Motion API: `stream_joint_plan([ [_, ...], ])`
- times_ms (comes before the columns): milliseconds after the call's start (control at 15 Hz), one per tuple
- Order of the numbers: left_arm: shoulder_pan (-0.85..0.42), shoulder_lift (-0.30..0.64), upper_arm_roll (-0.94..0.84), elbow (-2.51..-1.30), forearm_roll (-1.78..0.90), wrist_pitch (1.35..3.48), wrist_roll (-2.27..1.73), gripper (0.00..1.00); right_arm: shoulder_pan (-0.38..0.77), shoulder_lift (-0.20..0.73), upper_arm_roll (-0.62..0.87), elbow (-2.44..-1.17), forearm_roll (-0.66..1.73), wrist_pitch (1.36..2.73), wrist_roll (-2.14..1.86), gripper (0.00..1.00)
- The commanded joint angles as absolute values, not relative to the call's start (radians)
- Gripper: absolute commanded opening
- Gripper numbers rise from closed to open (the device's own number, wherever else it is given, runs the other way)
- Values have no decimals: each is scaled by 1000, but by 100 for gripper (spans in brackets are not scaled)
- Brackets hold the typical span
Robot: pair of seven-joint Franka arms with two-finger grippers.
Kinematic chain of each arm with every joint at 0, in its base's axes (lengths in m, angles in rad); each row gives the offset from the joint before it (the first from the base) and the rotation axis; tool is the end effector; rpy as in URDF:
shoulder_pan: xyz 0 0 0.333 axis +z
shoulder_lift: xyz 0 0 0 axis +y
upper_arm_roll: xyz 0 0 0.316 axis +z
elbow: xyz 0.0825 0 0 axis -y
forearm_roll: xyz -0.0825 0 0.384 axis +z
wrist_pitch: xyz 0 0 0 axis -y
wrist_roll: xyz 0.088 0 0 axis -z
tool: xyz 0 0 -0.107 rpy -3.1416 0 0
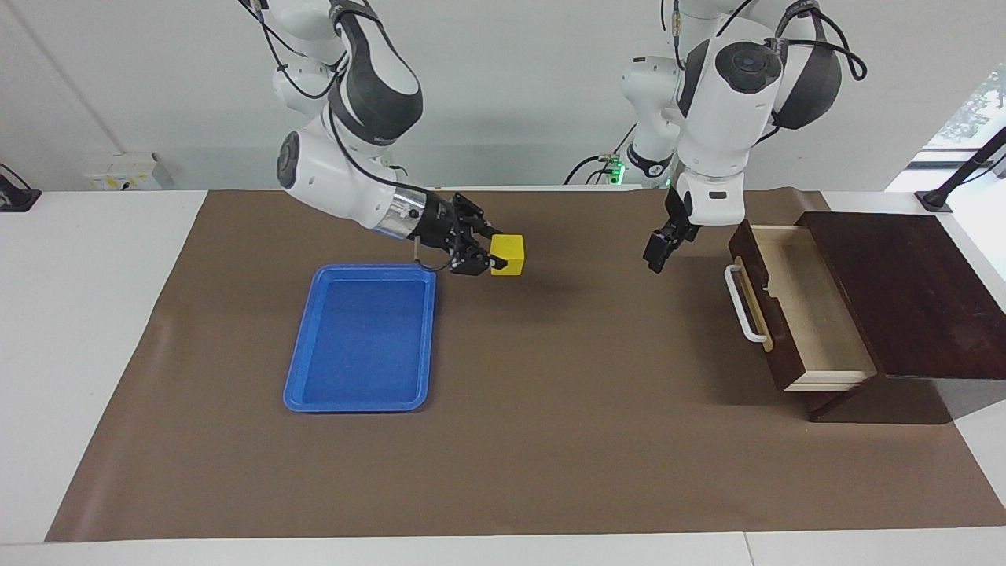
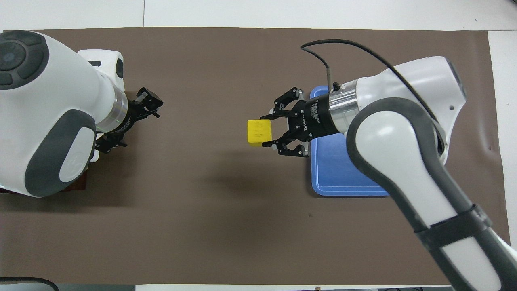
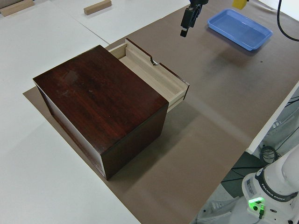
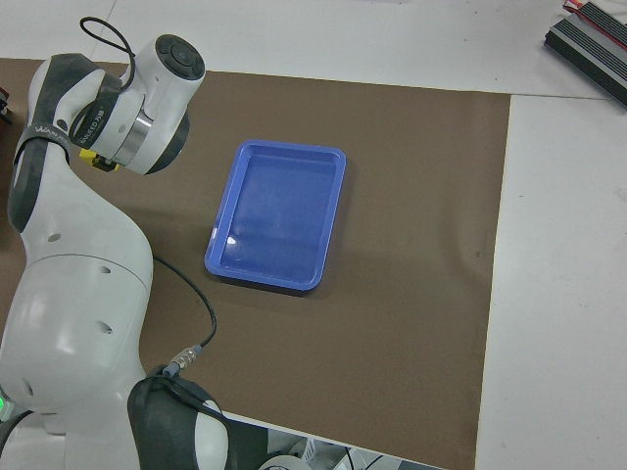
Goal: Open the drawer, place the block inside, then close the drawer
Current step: 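Lift the block with the right gripper toward the left gripper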
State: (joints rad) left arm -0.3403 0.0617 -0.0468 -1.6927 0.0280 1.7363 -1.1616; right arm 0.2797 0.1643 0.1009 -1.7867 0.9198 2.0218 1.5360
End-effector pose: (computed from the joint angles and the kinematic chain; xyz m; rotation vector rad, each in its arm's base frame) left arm 0.5387 -0.2162 0.5458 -2.8838 -1.1681 -0.0068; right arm 0.5635 0.2715 0.4873 -1.7553 1.7251 0.8670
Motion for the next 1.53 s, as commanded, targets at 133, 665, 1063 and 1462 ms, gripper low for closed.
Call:
stream_joint_plan([
  [133,-350,69,-37,-1658,-66,1775,-1670,100,345,164,100,-1781,919,2086,1600,0],
  [665,-414,80,-38,-1626,-67,1789,-2129,100,385,170,113,-1759,948,2145,1588,0],
  [1063,-471,83,-40,-1641,-66,1756,-2143,100,384,173,112,-1753,988,2164,1615,0],
  [1462,-531,78,-40,-1641,-67,1746,-2175,100,385,173,114,-1753,988,2169,1615,0],
])
